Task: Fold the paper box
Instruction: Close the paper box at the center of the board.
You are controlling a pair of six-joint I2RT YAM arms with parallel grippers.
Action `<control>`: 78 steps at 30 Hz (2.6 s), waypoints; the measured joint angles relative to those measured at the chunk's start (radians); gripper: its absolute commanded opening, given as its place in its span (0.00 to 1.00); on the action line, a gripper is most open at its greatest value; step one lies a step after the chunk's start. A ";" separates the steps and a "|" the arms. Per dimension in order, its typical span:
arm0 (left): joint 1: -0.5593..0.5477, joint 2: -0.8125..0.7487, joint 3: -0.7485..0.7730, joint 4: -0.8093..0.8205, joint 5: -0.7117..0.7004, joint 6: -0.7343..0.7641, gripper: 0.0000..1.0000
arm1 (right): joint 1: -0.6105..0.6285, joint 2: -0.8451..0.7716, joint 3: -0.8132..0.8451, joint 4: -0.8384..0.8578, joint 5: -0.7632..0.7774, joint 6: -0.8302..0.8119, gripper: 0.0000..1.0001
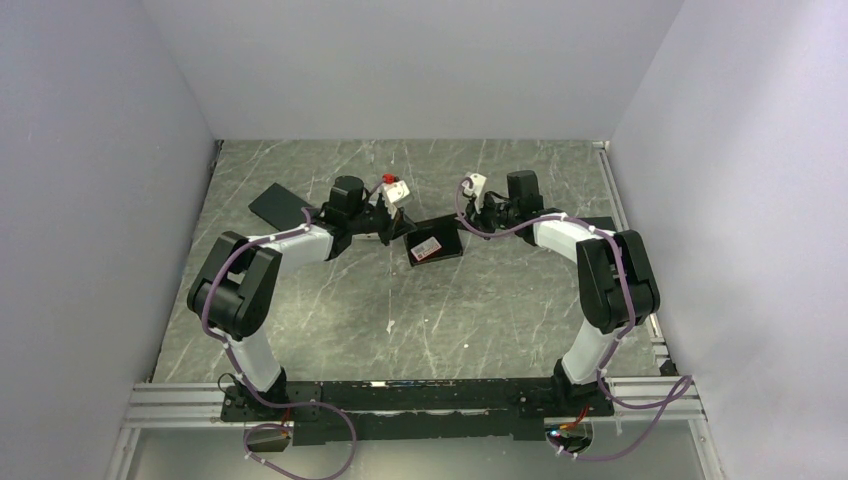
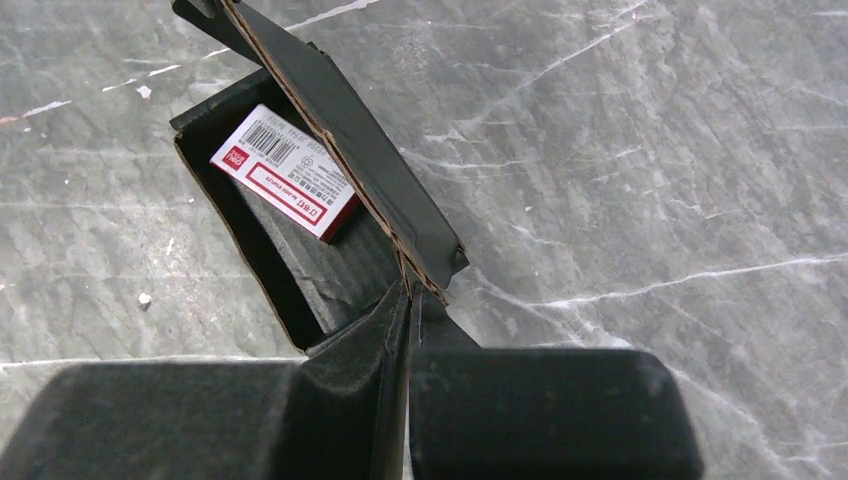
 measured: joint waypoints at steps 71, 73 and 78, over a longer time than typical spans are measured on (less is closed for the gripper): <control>0.012 0.000 0.000 -0.004 0.010 0.000 0.00 | 0.114 -0.027 -0.048 0.073 0.279 0.429 0.00; 0.012 0.000 0.000 -0.004 0.010 0.000 0.00 | 0.116 -0.027 -0.048 0.074 0.283 0.444 0.00; 0.012 0.000 0.000 -0.004 0.010 0.000 0.00 | 0.117 -0.026 -0.048 0.074 0.286 0.471 0.00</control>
